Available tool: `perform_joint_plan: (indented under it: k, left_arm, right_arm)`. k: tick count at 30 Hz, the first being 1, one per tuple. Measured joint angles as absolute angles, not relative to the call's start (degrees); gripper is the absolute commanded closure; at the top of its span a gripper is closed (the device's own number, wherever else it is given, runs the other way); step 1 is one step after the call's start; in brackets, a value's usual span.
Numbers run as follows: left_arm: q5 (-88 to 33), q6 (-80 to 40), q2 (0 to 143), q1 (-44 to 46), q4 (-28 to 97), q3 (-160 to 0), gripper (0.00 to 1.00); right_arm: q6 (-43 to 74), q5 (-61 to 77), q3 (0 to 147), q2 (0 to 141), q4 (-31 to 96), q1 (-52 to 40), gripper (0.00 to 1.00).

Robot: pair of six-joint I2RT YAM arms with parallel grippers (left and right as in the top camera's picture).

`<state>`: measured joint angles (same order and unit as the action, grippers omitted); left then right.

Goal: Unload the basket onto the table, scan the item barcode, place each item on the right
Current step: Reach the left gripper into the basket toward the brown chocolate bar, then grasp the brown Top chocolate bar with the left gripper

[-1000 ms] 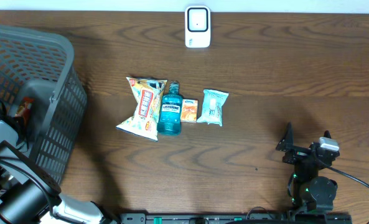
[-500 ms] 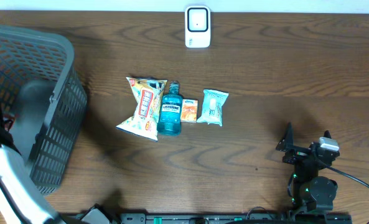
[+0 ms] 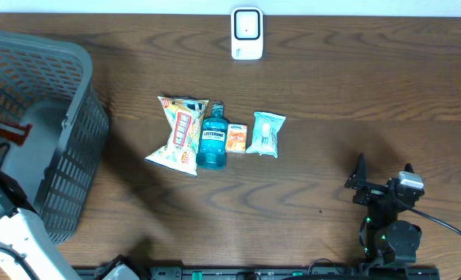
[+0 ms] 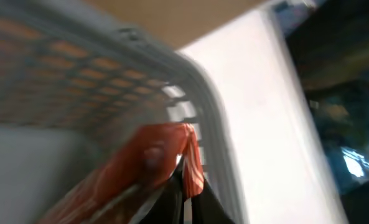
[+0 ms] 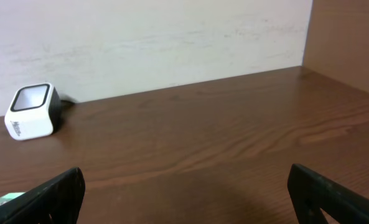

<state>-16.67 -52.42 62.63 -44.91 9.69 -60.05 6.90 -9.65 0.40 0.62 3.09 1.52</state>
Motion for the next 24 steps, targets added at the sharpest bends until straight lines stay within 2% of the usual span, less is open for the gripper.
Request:
perform_joint_plan:
  k: [5, 13, 18, 24]
  left_arm:
    - [-26.4, -53.2, 62.6, -44.9, -3.7, -60.0, 0.93]
    - [-40.1, -61.7, 62.5, -41.9, -20.3, -60.0, 0.93]
    - [-45.1, -63.7, 62.5, -33.8, -25.4, -60.0, 0.92]
    - [-47.5, -62.7, 62.5, -20.7, -25.8, -60.0, 0.93]
  right_arm:
    - [6.9, -9.6, 0.4, 0.6, 3.1, 1.5, 0.01]
    - [6.9, -9.6, 0.4, 0.6, 3.1, 1.5, 0.01]
    - [6.9, -9.6, 0.4, 0.6, 3.1, 1.5, 0.01]
    - [6.9, -9.6, 0.4, 0.6, 3.1, 1.5, 0.01]
